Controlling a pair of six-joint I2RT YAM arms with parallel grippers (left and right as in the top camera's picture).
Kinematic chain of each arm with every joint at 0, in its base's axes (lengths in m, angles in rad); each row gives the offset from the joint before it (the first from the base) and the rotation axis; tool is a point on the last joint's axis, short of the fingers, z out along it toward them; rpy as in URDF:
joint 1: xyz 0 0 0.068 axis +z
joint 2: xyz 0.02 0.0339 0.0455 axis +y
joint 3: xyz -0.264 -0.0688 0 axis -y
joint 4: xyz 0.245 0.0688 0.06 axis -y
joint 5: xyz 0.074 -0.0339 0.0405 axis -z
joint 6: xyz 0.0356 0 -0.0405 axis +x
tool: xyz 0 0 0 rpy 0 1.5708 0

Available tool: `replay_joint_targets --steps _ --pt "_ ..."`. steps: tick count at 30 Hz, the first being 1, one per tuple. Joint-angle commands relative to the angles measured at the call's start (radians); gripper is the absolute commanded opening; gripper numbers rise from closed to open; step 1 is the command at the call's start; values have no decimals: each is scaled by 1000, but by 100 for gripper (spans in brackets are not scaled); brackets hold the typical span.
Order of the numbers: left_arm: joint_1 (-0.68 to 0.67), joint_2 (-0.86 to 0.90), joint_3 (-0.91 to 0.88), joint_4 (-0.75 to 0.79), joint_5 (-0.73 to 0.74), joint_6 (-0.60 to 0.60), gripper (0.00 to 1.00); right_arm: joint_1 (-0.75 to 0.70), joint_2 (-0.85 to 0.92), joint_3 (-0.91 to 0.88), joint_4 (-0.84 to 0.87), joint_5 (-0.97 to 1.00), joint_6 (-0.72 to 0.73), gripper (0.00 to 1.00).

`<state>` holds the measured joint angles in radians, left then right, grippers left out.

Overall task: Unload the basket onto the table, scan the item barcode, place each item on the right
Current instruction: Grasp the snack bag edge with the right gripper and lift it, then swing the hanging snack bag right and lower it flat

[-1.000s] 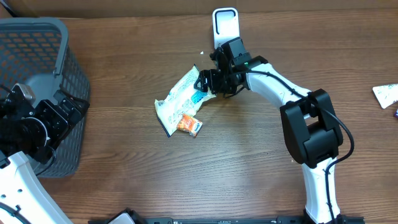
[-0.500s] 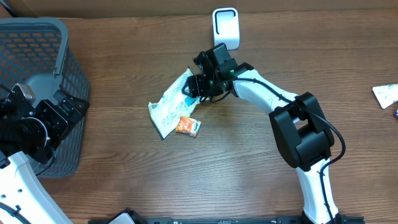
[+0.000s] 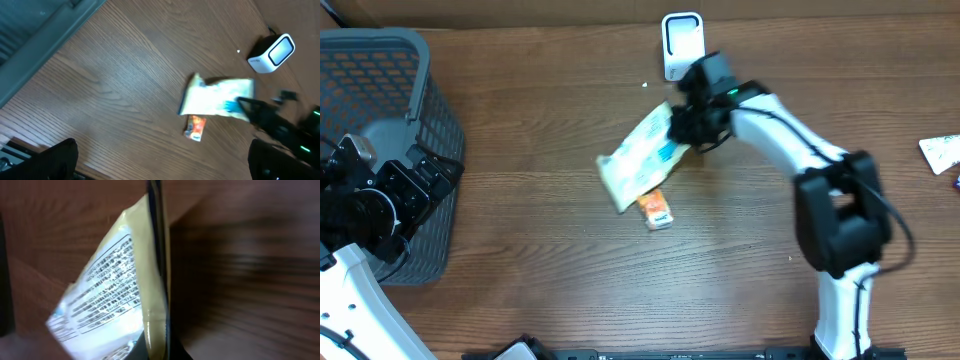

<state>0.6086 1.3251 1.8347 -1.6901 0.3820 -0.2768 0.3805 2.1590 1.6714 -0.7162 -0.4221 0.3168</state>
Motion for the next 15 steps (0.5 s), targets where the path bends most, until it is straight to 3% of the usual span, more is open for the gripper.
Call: replay_joint_targets --steps 1,6,15 --pt "-7 -1 -3 1 3 23 100 -66 -204 21 -35 74 -37 4" --pt "-7 -1 -3 1 3 23 100 -127 -342 21 -106 124 -63 4" --pt "-7 -1 -3 1 3 23 100 -174 -503 21 -329 412 -144 4"
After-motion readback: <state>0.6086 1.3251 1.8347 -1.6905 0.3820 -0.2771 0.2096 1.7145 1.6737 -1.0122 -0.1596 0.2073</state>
